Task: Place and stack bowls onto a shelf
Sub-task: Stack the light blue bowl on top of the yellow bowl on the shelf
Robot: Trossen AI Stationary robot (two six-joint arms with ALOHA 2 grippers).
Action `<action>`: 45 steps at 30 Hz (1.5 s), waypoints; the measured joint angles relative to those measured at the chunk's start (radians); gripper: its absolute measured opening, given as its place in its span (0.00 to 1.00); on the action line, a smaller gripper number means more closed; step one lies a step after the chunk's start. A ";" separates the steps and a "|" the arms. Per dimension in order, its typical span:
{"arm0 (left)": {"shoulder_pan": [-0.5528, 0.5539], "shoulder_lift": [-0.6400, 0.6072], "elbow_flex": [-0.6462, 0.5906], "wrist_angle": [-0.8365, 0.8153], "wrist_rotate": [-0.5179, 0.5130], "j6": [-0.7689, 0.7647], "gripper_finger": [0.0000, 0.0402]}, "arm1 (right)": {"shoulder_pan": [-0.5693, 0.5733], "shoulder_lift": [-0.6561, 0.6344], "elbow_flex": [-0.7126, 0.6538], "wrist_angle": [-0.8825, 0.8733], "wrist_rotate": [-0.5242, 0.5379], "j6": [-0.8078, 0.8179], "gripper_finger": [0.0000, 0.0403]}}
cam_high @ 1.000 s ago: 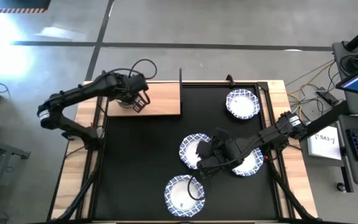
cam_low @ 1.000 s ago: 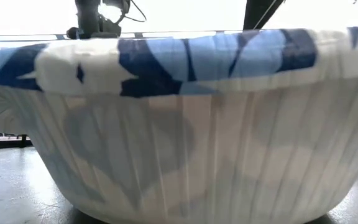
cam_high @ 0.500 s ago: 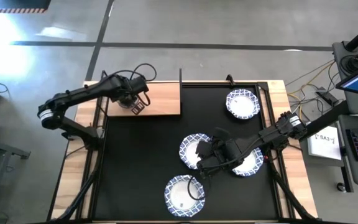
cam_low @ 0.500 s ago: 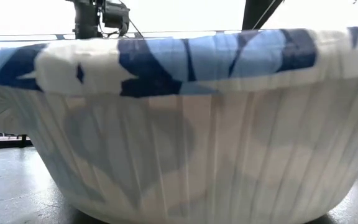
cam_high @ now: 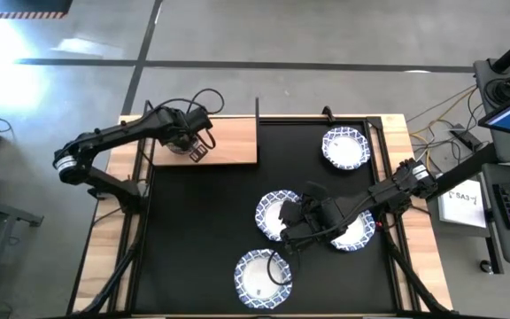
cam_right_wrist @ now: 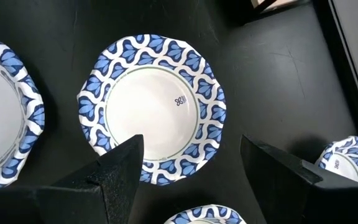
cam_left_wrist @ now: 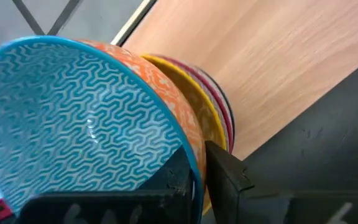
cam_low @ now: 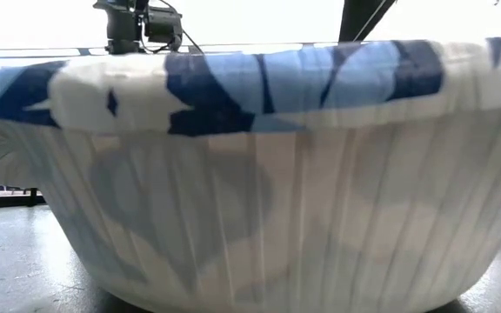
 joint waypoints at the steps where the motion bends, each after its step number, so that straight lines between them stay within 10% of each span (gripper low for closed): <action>1: 0.000 0.000 0.007 -0.001 0.000 0.000 0.05 | 0.000 0.000 0.000 0.000 0.000 -0.001 0.64; 45: -0.008 -0.064 0.033 -0.083 -0.062 0.025 0.33 | -0.002 0.000 0.000 -0.009 -0.006 -0.009 0.64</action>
